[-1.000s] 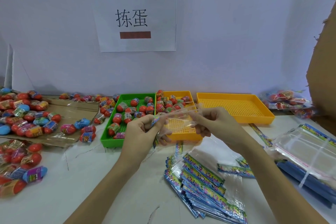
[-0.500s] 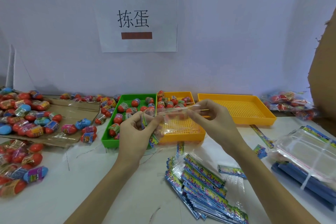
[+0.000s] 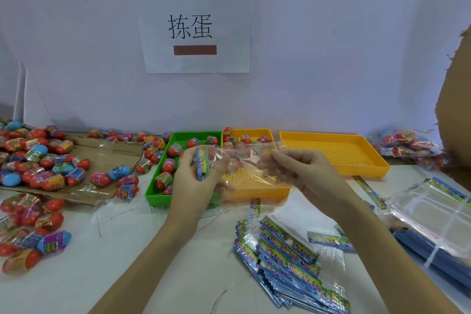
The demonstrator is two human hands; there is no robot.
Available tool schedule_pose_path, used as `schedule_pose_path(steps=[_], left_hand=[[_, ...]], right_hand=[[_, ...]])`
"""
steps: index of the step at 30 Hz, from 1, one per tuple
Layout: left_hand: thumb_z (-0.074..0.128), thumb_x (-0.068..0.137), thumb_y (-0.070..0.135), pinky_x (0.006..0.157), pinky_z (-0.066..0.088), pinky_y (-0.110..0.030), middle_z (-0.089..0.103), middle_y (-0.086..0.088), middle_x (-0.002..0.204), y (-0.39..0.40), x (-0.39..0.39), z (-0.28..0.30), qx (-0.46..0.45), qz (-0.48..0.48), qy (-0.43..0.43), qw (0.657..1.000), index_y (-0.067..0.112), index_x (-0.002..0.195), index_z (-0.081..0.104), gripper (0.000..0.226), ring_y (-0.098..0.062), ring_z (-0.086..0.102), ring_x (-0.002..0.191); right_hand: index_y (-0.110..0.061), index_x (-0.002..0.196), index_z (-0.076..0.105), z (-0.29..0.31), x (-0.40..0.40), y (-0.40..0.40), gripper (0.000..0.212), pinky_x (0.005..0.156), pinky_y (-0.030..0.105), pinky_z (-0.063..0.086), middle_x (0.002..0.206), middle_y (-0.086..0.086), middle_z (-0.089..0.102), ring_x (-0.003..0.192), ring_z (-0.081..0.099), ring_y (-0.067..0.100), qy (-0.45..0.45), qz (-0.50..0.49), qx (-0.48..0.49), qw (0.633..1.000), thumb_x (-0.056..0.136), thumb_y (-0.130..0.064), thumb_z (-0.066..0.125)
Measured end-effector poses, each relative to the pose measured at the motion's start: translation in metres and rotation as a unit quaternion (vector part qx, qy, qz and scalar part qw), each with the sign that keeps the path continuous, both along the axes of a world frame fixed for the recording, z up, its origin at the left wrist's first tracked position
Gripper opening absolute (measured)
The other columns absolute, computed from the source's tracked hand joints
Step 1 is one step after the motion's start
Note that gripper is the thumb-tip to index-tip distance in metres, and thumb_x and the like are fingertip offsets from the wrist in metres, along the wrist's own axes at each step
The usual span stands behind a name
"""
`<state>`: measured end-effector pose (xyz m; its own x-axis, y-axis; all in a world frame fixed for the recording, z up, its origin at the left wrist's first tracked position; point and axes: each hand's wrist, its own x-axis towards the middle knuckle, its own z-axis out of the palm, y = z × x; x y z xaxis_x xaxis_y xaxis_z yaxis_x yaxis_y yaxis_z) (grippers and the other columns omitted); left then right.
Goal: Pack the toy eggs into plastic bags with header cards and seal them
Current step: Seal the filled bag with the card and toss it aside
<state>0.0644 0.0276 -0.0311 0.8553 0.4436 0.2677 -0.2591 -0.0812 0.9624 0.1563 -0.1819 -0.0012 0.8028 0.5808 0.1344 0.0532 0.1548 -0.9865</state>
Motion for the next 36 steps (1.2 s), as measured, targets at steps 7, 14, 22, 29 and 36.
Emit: schedule_pose_path(steps=[7,14,22,29,36], left_hand=[[0.070,0.073,0.083,0.122,0.022,-0.052,0.034,-0.006,0.164,0.011,-0.003,-0.009,0.607,0.065,-0.140,0.780,0.036,0.153,0.045,0.096,-0.028,0.030,0.154],[0.071,0.100,0.023,0.105,0.048,-0.043,0.076,-0.005,0.118,0.004,0.006,-0.002,0.653,0.161,-0.219,0.707,0.008,0.124,0.073,0.028,-0.021,0.073,0.107],[0.069,0.098,0.034,0.071,0.058,-0.042,0.078,0.001,0.084,0.006,0.029,0.008,0.547,0.052,-0.137,0.824,0.013,0.109,0.078,0.025,-0.022,0.069,0.074],[0.068,0.100,0.033,0.073,0.056,-0.041,0.079,0.007,0.095,0.010,0.035,-0.008,0.444,0.022,-0.136,0.885,0.018,0.112,0.079,0.023,-0.016,0.070,0.084],[0.079,0.086,0.041,0.076,0.056,-0.020,0.076,0.012,0.102,0.011,0.024,-0.001,0.394,0.023,-0.151,0.906,0.018,0.125,0.069,0.047,-0.005,0.071,0.085]], right_hand=[[0.012,0.112,0.071,0.000,0.000,0.001,0.028,0.094,0.031,0.058,0.124,0.028,0.069,0.120,0.067,0.038,0.099,0.056,0.060,0.992,0.099,-0.012,0.064],[0.003,0.133,0.064,0.006,0.000,0.001,0.054,0.095,0.030,0.057,0.142,0.024,0.060,0.135,0.057,0.035,0.159,0.150,0.105,0.970,0.110,-0.042,0.045],[-0.009,0.119,0.076,-0.004,-0.001,0.007,0.047,0.110,0.036,0.049,0.127,0.000,0.074,0.129,0.062,0.014,-0.134,0.014,-0.058,0.989,0.107,-0.043,0.045],[-0.020,0.105,0.082,-0.006,-0.001,0.007,0.014,0.083,0.025,0.058,0.101,-0.011,0.079,0.097,0.072,0.004,-0.297,-0.053,-0.214,0.929,0.092,-0.021,0.077],[-0.003,0.111,0.076,-0.005,0.002,0.002,0.023,0.090,0.039,0.062,0.105,0.015,0.078,0.101,0.076,0.033,-0.114,0.008,-0.024,0.993,0.093,-0.016,0.073]])
